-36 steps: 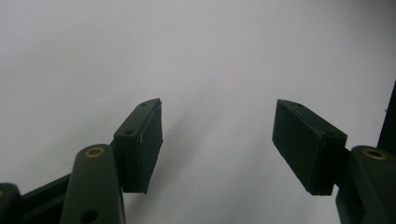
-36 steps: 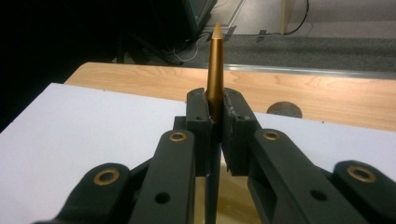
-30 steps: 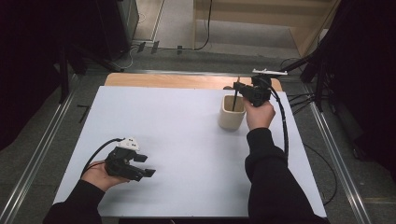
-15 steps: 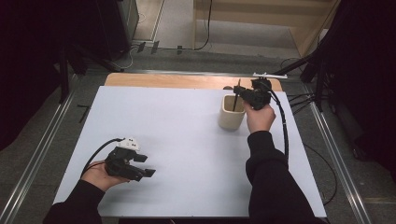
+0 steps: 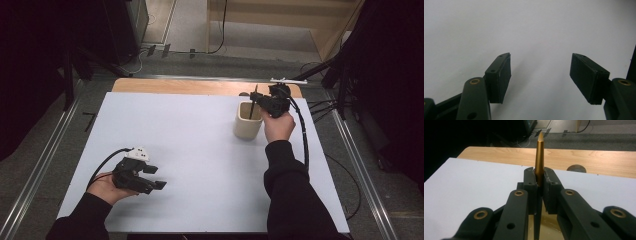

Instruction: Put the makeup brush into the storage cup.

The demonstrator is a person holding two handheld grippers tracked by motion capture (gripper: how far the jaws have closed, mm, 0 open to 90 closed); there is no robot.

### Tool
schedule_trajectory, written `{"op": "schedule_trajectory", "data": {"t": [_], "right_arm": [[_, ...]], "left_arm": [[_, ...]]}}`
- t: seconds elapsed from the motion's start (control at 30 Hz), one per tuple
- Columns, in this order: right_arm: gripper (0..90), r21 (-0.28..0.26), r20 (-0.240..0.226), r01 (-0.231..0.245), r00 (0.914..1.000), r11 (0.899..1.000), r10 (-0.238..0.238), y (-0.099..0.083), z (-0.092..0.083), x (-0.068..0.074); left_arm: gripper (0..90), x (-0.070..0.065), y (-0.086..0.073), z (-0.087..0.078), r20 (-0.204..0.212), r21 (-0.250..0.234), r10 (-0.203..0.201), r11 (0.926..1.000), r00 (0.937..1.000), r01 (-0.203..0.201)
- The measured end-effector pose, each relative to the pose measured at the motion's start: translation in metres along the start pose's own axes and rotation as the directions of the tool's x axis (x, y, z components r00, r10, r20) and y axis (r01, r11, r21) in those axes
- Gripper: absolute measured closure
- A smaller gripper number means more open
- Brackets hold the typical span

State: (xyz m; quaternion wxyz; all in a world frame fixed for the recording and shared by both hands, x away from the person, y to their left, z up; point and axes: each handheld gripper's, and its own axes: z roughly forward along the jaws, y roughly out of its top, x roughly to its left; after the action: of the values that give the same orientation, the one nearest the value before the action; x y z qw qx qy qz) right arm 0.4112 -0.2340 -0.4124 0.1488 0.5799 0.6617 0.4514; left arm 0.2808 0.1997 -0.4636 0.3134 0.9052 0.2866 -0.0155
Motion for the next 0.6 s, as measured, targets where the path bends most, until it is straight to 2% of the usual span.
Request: {"op": "schedule_trajectory", "data": {"t": [0.03,0.07,0.13,0.17,0.2,0.23,0.37,0.57,0.6], "right_arm": [[78.6,-0.001,-0.003,-0.001,1.0000,1.000,0.001,0.0000,0.0000,0.0000],[62.7,-0.013,-0.018,0.003,0.9998,1.000,-0.003,-0.0001,-0.0003,0.0004],[40.3,-0.045,-0.039,0.042,0.9983,0.998,-0.044,0.0000,0.0003,0.0015],[40.3,-0.045,-0.039,0.042,0.9983,0.998,-0.044,0.0000,0.0003,0.0015],[26.5,-0.051,-0.019,0.086,0.9960,0.995,-0.087,-0.0008,0.0004,0.0043],[22.6,-0.049,-0.011,0.088,0.9960,0.995,-0.089,-0.0010,0.0009,0.0049],[21.1,-0.017,0.004,0.086,0.9963,0.996,-0.086,-0.0025,0.0022,0.0042],[21.7,0.026,-0.043,0.095,0.9947,0.995,-0.094,-0.0040,0.0034,0.0043],[21.7,0.030,-0.034,0.104,0.9941,0.994,-0.103,-0.0045,0.0034,0.0052]], "left_arm": [[34.0,-0.0001,0.0000,0.0001,0.001,0.000,0.001,1.0000,1.0000,-0.001],[34.0,-0.0002,0.0000,0.0001,0.002,0.001,0.002,1.0000,1.0000,-0.002],[34.0,-0.0004,0.0001,0.0001,0.004,0.000,0.001,1.0000,1.0000,-0.001],[34.1,-0.0004,0.0001,0.0001,0.004,0.000,0.001,1.0000,1.0000,-0.001],[34.1,-0.0001,0.0001,0.0001,0.004,0.000,0.001,1.0000,1.0000,-0.001],[34.1,0.0000,0.0001,0.0000,0.004,0.000,0.001,1.0000,1.0000,-0.001],[34.1,-0.0002,0.0001,0.0000,0.003,0.000,0.001,1.0000,1.0000,-0.001],[34.1,0.0001,0.0001,0.0001,0.002,0.001,0.000,1.0000,1.0000,0.000],[34.1,0.0001,0.0000,0.0001,0.002,0.001,0.000,1.0000,1.0000,0.000]]}}
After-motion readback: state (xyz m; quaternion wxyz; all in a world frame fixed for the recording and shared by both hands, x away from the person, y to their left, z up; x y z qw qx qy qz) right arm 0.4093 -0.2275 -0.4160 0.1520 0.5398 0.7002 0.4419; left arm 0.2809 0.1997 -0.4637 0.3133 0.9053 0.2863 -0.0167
